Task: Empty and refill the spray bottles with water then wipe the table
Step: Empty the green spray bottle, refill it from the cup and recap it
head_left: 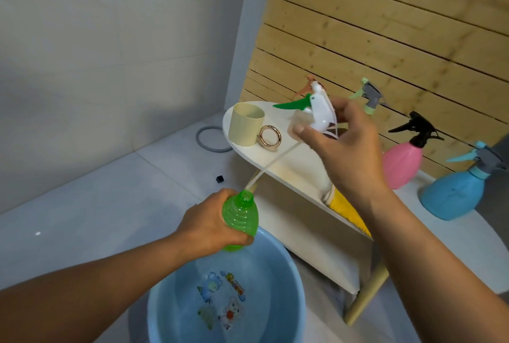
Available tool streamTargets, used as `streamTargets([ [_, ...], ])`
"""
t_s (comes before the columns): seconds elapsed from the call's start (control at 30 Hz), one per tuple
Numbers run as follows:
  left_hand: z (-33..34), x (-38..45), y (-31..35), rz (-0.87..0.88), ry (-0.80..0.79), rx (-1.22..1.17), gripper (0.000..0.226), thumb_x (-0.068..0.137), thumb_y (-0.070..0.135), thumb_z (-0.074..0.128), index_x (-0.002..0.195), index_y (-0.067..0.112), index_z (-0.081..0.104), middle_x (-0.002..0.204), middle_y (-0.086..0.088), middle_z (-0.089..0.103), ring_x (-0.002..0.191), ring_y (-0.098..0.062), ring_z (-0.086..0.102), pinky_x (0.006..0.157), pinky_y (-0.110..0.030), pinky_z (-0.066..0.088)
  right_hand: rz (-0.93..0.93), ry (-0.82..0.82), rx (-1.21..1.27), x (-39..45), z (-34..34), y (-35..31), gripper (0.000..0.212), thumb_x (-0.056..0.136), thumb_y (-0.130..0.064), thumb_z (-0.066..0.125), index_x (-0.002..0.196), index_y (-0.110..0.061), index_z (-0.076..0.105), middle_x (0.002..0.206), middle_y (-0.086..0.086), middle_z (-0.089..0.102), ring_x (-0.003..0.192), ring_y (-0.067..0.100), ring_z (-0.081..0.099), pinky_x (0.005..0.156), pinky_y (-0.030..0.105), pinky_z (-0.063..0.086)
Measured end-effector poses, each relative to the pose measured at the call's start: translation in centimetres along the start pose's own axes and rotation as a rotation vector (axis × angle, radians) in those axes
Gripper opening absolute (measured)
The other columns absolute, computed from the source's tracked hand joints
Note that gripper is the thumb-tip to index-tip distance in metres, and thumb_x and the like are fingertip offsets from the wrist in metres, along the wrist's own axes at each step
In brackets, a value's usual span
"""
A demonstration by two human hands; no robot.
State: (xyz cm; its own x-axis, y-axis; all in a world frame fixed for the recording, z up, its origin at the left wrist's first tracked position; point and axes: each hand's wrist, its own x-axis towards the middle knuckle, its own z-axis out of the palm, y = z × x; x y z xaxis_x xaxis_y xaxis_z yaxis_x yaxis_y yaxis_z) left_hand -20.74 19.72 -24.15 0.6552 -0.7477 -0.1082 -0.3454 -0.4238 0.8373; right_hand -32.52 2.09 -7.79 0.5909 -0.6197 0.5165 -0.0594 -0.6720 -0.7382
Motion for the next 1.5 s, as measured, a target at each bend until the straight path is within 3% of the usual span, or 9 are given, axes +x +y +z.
streamTargets([
  [0.13,0.3,-0.1,0.2,0.003,-0.001,0.001,0.091,0.045,0.059,0.092,0.126,0.049,0.052,0.112,0.019,0.068,0.106,-0.012,0.067,0.096,-0.039,0.057,-0.131,-0.097,-0.071,-1.5,1.0,-1.3,0.048,0.077,-0.035,0.087,0.118,-0.030,0.062,0.113,-0.008,0.061,0.100,0.013,0.064,0.085,0.035,0.057],
  [0.27,0.4,-0.2,0.3,0.018,0.005,0.038,0.093,0.042,0.065,0.088,0.126,0.049,0.051,0.112,0.020,0.067,0.105,-0.012,0.066,0.096,-0.038,0.056,-0.162,-0.191,-0.136,-3.0,1.6,-0.9,0.050,0.078,-0.033,0.087,0.121,-0.030,0.060,0.115,-0.007,0.057,0.099,0.006,0.060,0.080,0.016,0.053],
  [0.43,0.2,-0.2,0.6,0.043,0.010,0.054,0.090,0.042,0.068,0.087,0.122,0.052,0.050,0.109,0.021,0.067,0.103,-0.010,0.066,0.093,-0.038,0.057,-0.115,-0.381,-0.084,-4.9,3.0,0.0,0.050,0.077,-0.024,0.088,0.120,-0.030,0.062,0.112,-0.007,0.062,0.099,0.007,0.062,0.088,0.026,0.053],
  [0.57,-0.1,-0.4,1.1,0.092,0.033,0.072,0.077,0.044,0.067,0.086,0.109,0.072,0.045,0.102,0.025,0.069,0.097,-0.006,0.067,0.090,-0.037,0.058,-0.059,-0.519,-0.120,-5.7,4.0,1.2,0.048,0.080,-0.024,0.086,0.121,-0.028,0.061,0.110,-0.011,0.067,0.102,0.006,0.061,0.091,0.031,0.051],
  [0.87,-0.1,-0.6,1.3,0.137,0.021,0.167,0.086,0.054,0.063,0.088,0.131,0.050,0.050,0.111,0.018,0.065,0.106,-0.014,0.062,0.102,-0.042,0.051,-0.125,-0.777,-0.237,-4.6,2.9,2.0,0.053,0.091,-0.019,0.074,0.134,-0.038,0.050,0.120,-0.015,0.065,0.117,0.007,0.057,0.096,0.030,0.048],
  [1.0,-0.2,-0.7,1.4,0.133,-0.018,0.068,0.083,0.059,0.052,0.092,0.131,0.049,0.052,0.115,0.018,0.064,0.111,-0.014,0.062,0.105,-0.044,0.051,-0.155,-0.792,-0.255,-4.1,2.7,1.9,0.054,0.088,-0.015,0.077,0.131,-0.037,0.055,0.120,-0.018,0.065,0.115,0.003,0.057,0.089,0.022,0.047],
  [1.17,-0.1,-0.6,1.1,0.126,-0.034,0.011,0.072,0.057,0.046,0.095,0.118,0.047,0.058,0.106,0.015,0.067,0.099,-0.009,0.067,0.090,-0.041,0.060,-0.196,-0.834,-0.304,-3.9,2.8,2.2,0.050,0.086,-0.016,0.080,0.131,-0.028,0.059,0.122,-0.011,0.065,0.114,0.017,0.059,0.098,0.042,0.048],
  [1.4,0.2,-0.3,1.0,0.149,-0.006,-0.079,0.070,0.048,0.050,0.094,0.104,0.063,0.055,0.104,0.025,0.067,0.092,0.003,0.067,0.084,-0.036,0.062,-0.053,-0.575,-0.414,-5.2,3.8,2.2,0.027,0.077,-0.049,0.081,0.085,-0.036,0.059,0.078,-0.011,0.060,0.072,0.006,0.056,0.056,0.020,0.035],
  [1.5,0.6,-0.2,0.9,0.146,0.029,-0.111,0.072,0.048,0.049,0.095,0.109,0.052,0.058,0.103,0.018,0.070,0.089,-0.001,0.070,0.083,-0.040,0.063,0.024,-0.421,-0.361,-6.3,4.9,2.4,0.034,0.074,-0.057,0.081,0.085,-0.030,0.063,0.081,-0.009,0.060,0.074,0.007,0.057,0.057,0.022,0.037],
])
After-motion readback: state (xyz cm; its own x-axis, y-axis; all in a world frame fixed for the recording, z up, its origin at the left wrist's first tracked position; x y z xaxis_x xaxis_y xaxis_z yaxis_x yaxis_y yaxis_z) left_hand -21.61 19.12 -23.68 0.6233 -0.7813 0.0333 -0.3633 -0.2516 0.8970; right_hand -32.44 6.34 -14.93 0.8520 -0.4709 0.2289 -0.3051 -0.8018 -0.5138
